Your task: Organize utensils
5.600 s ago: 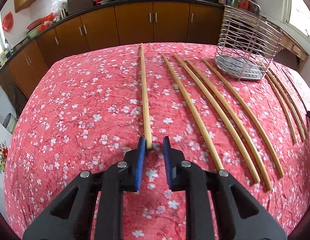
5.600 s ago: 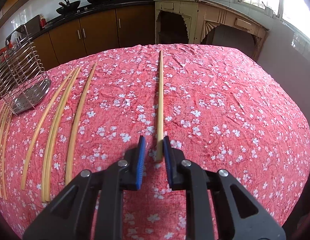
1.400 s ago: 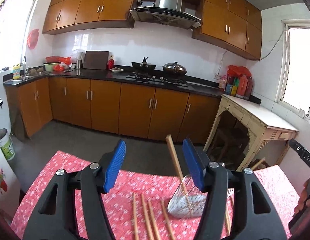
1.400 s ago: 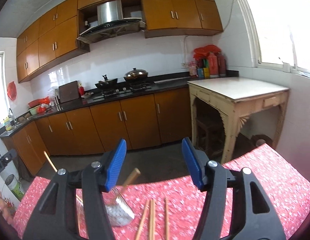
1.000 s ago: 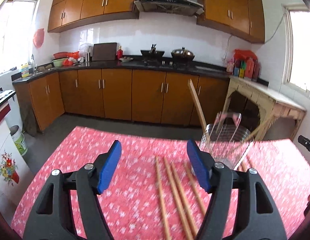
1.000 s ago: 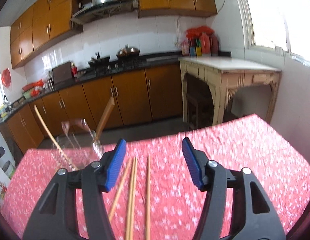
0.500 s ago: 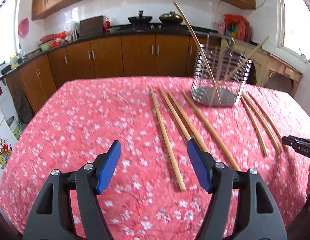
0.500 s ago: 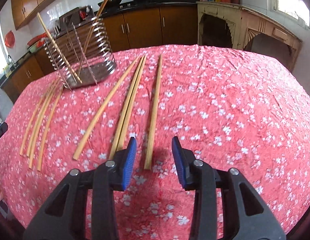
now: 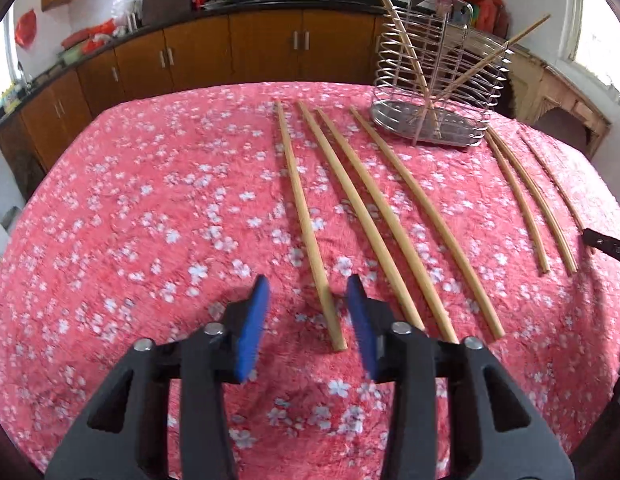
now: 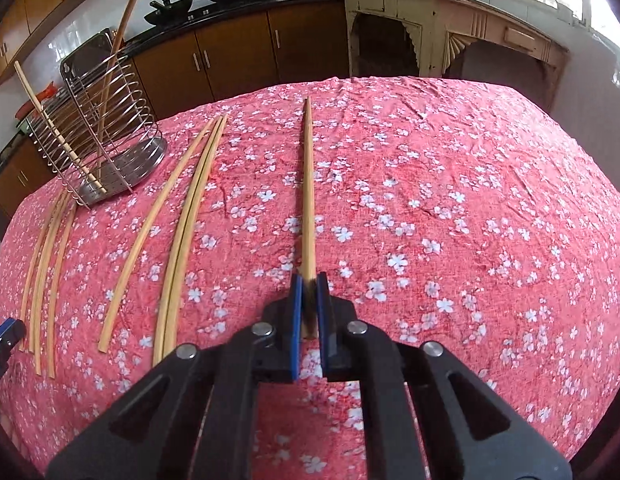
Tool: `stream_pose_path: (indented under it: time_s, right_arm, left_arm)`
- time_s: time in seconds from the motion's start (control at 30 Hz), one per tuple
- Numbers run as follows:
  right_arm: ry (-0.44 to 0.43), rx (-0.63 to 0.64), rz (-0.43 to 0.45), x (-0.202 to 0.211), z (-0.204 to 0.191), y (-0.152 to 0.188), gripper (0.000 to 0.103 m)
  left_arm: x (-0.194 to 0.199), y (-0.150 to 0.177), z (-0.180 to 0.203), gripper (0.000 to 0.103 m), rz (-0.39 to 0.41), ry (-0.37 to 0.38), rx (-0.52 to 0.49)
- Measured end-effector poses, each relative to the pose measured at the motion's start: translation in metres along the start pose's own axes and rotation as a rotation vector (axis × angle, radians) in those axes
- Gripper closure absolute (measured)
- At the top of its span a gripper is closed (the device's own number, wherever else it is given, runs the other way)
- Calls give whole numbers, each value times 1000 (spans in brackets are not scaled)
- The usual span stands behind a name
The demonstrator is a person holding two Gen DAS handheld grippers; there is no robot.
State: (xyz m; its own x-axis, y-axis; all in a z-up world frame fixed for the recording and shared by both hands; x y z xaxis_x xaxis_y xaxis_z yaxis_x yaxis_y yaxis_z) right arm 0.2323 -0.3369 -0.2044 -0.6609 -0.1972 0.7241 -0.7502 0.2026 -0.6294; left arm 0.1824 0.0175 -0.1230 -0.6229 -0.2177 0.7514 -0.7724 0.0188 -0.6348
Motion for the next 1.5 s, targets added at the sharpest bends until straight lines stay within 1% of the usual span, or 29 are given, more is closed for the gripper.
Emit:
stream_pose_path:
  time_s: [0.07,0.17,0.27,0.37,0.53,0.67,0.73,0.97,1.13,1.5]
  right_arm:
    - [0,-2,-2,-2,0,-4,95]
    - [3,-10,-7,-9,4,-15,95]
    - [14,-19,-9,-14,9,-25,95]
    - [35,-25,-1,-20,16,-34,95]
    - [28,-23,7,-22,22,-36,94]
    - [24,-14,11,-15,18,-24,92]
    - [33,6,25,-11,14,-17,92]
    - [55,22,25,-11,10,-14,92]
    - [49,17,26,-10,11,-15,92]
    - [50,18,25,-10,11,-15,92]
  left_arm:
    - [-4,-5,2,94,-9,-39,-23]
    - [-15,-17,-4,96,-29,-45,-20]
    - [-28,-29,-14,96,-34,-78,-11]
    - [-38,-36,-24,96,-35,-65,12]
    - [-35,-29,-34,95,-9,9,14]
    - [-31,-20,-39,93,-9,50,20]
    - [-28,-19,-39,92,-8,58,19]
    - [-27,-18,-31,90,-4,16,-19]
    - [-25,-19,-23,90,-1,-10,-37]
    - [-26,-19,-25,90,-3,-2,-32]
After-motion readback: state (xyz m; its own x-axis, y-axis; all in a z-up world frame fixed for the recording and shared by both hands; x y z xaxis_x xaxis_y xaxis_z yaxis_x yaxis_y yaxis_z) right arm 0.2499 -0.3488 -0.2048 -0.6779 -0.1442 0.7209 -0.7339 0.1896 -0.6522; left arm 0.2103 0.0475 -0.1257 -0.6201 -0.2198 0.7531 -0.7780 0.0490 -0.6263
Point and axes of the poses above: each gripper's, at about its wrist camera, not at the fingertips, and x roughly against the way its jaws point, z to its right, y to its underside, the point moved 2 cm from there along -x, roughly the way its jaws point, and after that the axes turned 14 degrees about -y, right-handed, at the moved point
